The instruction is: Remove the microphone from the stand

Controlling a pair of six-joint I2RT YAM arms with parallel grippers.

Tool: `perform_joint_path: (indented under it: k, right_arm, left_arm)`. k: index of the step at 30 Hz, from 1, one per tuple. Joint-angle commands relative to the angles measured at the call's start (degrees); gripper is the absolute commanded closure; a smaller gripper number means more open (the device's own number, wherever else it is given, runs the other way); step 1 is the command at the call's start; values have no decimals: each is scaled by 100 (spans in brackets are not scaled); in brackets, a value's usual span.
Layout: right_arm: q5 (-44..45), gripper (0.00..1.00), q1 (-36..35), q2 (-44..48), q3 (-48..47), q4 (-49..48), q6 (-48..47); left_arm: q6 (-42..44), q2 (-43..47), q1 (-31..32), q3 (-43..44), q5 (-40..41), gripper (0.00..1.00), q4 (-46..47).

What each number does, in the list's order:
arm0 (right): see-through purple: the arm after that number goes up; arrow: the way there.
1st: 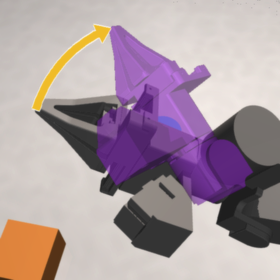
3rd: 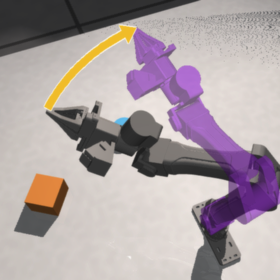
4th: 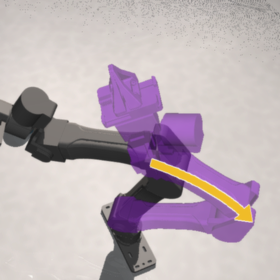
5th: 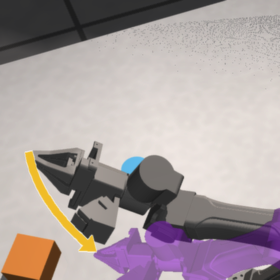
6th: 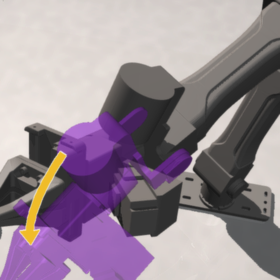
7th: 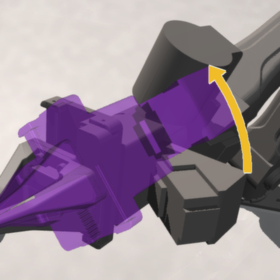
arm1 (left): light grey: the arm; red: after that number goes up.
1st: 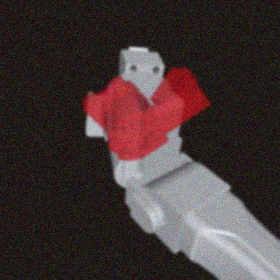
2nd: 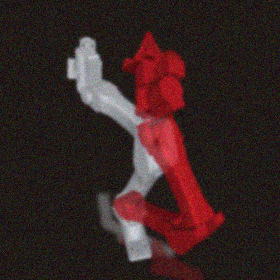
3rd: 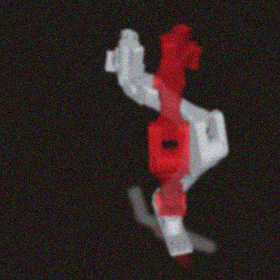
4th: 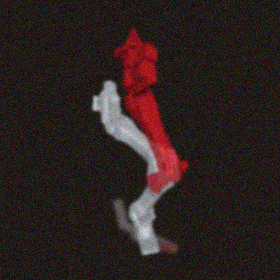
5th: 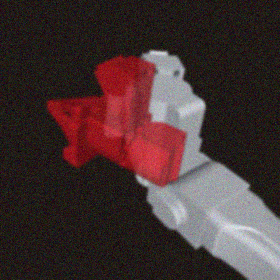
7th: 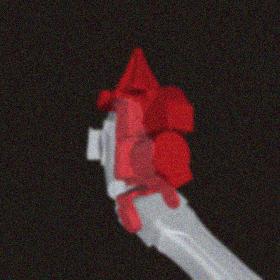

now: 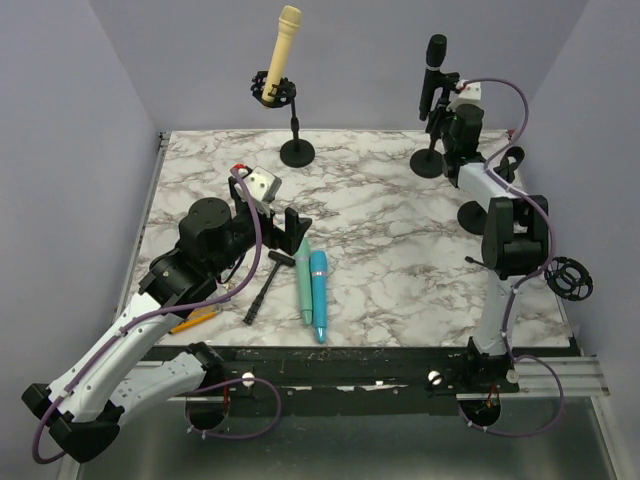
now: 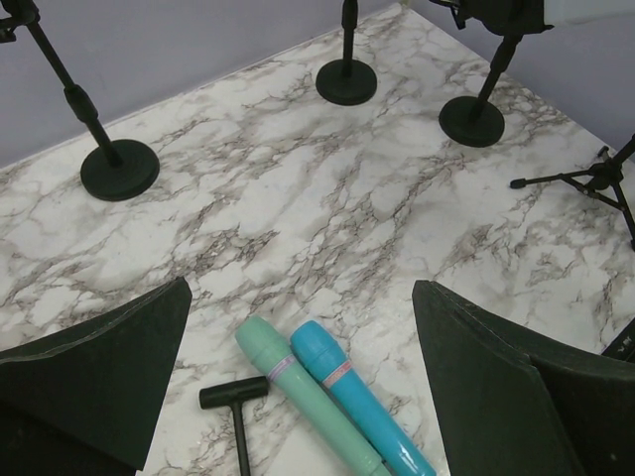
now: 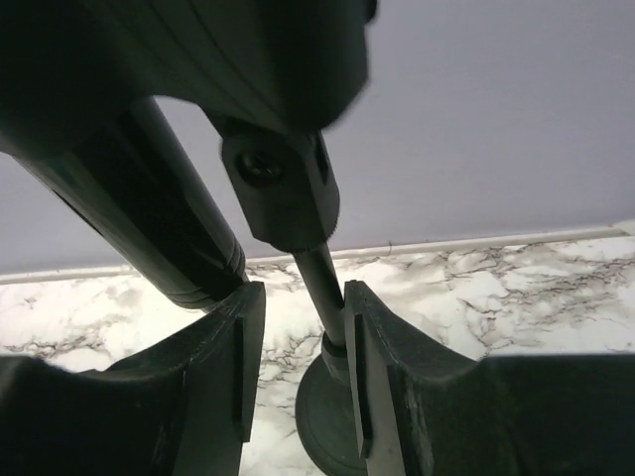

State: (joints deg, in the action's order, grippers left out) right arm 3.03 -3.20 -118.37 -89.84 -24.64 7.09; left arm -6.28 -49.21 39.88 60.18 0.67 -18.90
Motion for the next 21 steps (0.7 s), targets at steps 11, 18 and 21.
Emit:
perform_joint_path:
  k: [11, 18, 21]
  right_arm:
    - [452, 91, -146, -952, -642, -81, -293]
    - [195, 99, -217, -501, 154, -440, -288]
    - [187, 99, -389, -209, 568, -507, -384]
  left_arm:
    - [119, -103, 21, -42, 127, 2, 130]
    - [97, -120, 16, -36, 85, 2, 127]
    - [82, -126, 21, -25, 74, 2, 119]
